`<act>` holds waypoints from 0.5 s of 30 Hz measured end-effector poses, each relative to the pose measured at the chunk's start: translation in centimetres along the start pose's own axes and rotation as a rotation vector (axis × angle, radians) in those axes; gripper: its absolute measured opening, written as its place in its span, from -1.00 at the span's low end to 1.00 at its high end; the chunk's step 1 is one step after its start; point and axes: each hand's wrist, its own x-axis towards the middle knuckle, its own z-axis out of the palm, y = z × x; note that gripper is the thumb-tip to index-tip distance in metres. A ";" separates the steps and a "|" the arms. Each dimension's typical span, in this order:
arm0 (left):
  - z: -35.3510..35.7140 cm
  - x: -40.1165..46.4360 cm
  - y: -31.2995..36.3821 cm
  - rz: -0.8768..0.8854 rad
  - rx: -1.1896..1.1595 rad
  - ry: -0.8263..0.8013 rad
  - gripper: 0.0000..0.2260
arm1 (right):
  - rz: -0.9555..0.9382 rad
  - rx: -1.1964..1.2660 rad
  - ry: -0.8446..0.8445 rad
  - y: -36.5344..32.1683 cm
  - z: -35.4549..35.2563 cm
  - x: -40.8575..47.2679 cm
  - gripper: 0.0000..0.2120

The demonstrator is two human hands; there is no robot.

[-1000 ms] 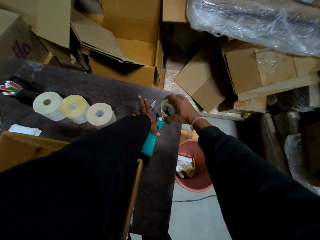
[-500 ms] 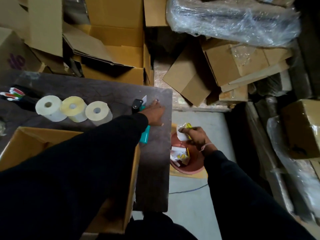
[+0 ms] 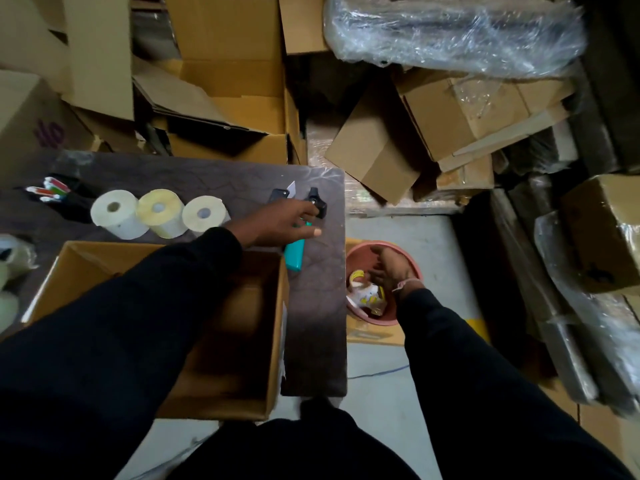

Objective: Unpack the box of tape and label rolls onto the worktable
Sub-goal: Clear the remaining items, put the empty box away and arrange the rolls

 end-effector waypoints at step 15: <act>-5.5 -11.0 -10.2 0.088 0.181 -0.151 -0.62 | -0.498 -0.226 -0.048 0.2 12.2 -14.4 -0.87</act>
